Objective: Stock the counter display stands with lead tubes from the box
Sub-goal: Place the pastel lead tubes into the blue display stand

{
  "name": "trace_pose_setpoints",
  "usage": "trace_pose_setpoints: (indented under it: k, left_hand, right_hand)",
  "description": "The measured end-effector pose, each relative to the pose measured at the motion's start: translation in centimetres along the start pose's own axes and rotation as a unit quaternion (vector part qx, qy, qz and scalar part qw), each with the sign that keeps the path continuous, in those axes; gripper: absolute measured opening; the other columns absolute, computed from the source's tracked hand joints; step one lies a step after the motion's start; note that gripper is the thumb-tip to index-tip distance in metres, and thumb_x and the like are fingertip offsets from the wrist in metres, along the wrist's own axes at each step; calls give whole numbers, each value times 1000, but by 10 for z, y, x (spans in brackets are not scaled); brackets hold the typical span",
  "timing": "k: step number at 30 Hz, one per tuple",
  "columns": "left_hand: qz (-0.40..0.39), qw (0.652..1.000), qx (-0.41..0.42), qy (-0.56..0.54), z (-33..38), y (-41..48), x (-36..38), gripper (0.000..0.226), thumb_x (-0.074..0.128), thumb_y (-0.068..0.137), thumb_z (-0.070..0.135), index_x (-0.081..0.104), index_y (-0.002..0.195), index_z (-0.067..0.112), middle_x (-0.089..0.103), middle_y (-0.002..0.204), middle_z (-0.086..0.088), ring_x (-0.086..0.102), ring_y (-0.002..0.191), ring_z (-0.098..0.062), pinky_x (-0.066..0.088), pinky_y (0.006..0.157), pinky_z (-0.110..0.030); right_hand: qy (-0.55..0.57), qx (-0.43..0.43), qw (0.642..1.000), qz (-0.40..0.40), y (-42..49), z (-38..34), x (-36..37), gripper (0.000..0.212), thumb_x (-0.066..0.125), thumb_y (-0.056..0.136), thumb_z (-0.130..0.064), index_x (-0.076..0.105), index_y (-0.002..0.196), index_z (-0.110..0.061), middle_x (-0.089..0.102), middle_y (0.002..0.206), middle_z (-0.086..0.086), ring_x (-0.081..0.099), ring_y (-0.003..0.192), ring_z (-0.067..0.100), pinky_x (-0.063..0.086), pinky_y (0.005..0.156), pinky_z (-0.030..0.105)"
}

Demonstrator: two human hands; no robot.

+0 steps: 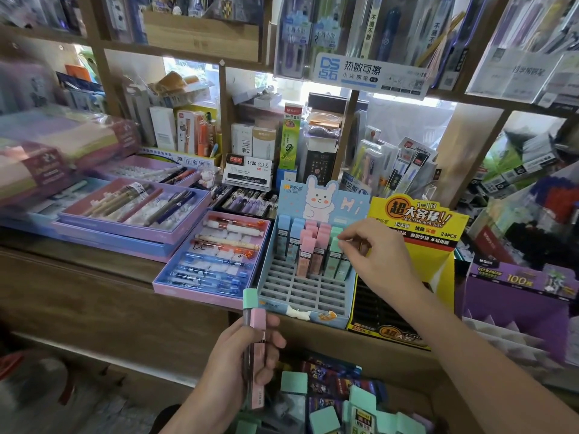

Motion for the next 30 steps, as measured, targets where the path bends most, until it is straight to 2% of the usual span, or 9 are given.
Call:
trace_pose_setpoints:
  k: [2,6,10,14,17,20,23,27,30]
  left_hand:
    - [1,1000,-4,-1,0,-1,1,23,63,76,15,76,93,8,64,80,-22,50,50,-21,36,37,-26]
    - [4,1000,0,-5,3,-5,5,37,65,72,17,68,104,-2,62,79,-24,49,49,-22,35,38,-24]
    - [10,1000,7,-10,7,-9,11,51,61,67,17,62,111,-10,60,75,-24,47,47,-21,32,37,-22]
    - [4,1000,5,-10,9,-10,14,49,62,71,15,69,114,-6,63,79,-26,49,48,-22,34,37,-23]
    - [-11,1000,9,-13,9,-11,13,36,69,83,13,72,116,-1,69,95,-32,55,53,-23,39,39,-26]
    - [-10,1000,20,-15,7,-11,12,38,59,93,22,68,121,-3,70,114,-35,63,59,-26,47,43,-28]
    - [-11,1000,23,-6,5,-12,13,41,56,95,24,61,125,-4,70,116,-34,65,59,-26,47,44,-27]
    - [-22,999,25,25,3,-13,12,37,61,98,29,69,116,-1,71,114,-32,65,60,-24,47,45,-25]
    - [-40,997,25,53,6,-14,14,34,66,94,37,76,109,8,72,112,-31,67,62,-23,49,47,-25]
  right_hand:
    - [-32,-6,999,1,1,-1,3,4,75,92,-11,78,95,-11,59,94,-4,53,82,2,39,73,11]
    - [-77,0,997,19,2,2,6,10,76,92,-14,80,99,-8,53,97,-2,50,99,14,40,83,24]
    - [-95,6,995,20,3,3,6,9,77,91,-14,80,98,-9,49,95,-3,45,99,12,38,84,25]
    - [-78,16,997,18,-3,-3,4,8,76,92,-13,79,98,-10,51,98,-1,47,102,14,40,88,26]
    - [3,28,999,17,-19,-15,7,12,74,92,-11,76,99,-20,58,93,-8,53,89,6,43,79,18]
    - [142,90,984,-57,-41,-29,22,22,74,92,-11,76,91,-33,69,82,-10,61,76,7,51,67,18]
    - [198,136,961,-138,-59,-38,39,8,76,92,-21,80,94,-27,76,86,-5,69,77,15,59,72,30]
    - [269,188,921,-209,-71,-47,53,7,78,92,-25,80,97,-21,79,93,5,75,82,18,61,70,27]
    - [354,221,882,-220,-75,-51,55,5,80,90,-21,81,94,-17,79,94,12,77,79,15,59,67,20]
Point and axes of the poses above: each hand's wrist, its own y-axis towards the middle knuckle, its own x-axis out of the palm, z = x × y, the point moved 3 cm from there along y, towards the middle knuckle
